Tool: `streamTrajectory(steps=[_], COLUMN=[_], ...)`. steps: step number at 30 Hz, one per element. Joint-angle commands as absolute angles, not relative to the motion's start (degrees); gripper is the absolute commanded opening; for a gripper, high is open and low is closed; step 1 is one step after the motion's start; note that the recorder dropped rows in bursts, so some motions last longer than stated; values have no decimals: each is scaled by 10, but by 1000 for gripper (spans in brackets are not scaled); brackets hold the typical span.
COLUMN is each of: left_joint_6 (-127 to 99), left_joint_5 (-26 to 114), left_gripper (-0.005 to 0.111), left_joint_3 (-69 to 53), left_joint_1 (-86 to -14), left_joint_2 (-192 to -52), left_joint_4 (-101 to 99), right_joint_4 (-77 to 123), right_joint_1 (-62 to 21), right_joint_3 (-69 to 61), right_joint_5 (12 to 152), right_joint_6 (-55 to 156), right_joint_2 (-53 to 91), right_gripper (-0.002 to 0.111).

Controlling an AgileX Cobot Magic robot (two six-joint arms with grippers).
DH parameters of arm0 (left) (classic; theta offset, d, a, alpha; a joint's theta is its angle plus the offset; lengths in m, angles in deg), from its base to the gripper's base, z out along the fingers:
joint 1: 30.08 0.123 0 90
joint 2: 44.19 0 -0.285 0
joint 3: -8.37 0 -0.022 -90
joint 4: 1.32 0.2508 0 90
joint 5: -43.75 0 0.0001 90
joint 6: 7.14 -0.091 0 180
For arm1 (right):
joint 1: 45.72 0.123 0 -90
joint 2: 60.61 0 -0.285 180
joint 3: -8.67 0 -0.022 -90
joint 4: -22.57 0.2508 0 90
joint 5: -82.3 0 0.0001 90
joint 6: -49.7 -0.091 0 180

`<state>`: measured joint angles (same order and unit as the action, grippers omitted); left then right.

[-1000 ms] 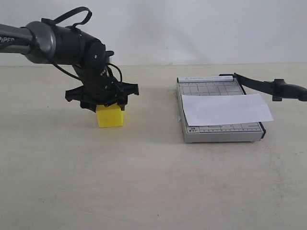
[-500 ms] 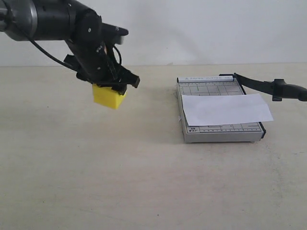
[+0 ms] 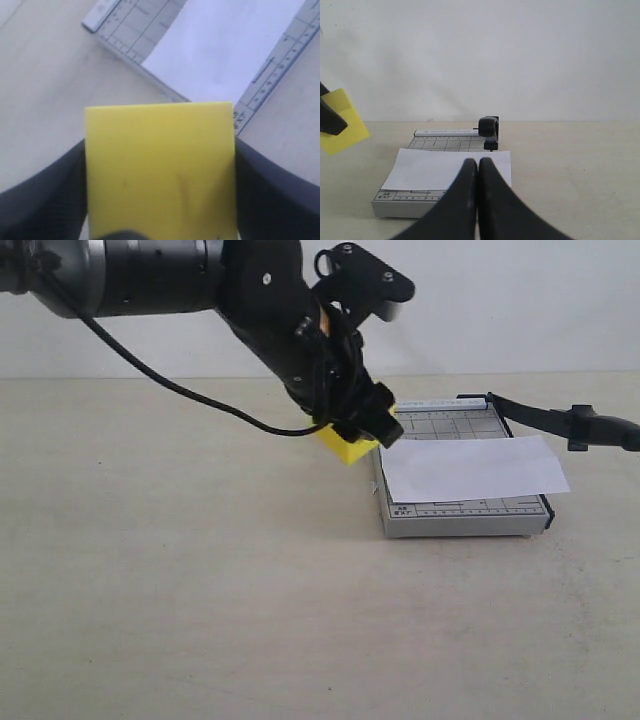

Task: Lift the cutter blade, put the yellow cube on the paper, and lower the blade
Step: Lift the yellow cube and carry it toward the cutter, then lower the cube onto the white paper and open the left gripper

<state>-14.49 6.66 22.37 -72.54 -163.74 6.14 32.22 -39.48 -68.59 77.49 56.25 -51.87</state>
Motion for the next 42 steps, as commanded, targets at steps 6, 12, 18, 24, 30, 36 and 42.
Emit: streamTrajectory(steps=[6,12,18,24,30,36,42], left_joint_6=[-227,-227,-227,-294,-326,-326,-327], left_joint_5=[113,43,21,-3,-13,-26,-22], left_gripper=[4,4,4,4,4,4,4], left_joint_3=[272,367,462,525,561,577,581], left_joint_1=[-772,-776,-776,-776,-766,-753,-746], left_joint_2=[-1682,-1752,-1799,-1842,-1873,-1894,-1906], left_joint_4=[10,-1,-1,-22,-53,-61,-67], right_joint_4=[321,321,321,321,321,321,321], right_joint_1=[-394,-394,-394,-394,-394,-394,-394], right_joint_3=[-685,-685,-685,-685,-685,-685,-685], right_joint_5=[777,777,777,777,777,777,777], right_joint_6=[561,561,561,561,561,561,561], right_joint_2=[-522,-522,-522,-522,-522,-522,-522], right_gripper=[0,0,0,0,0,0,0])
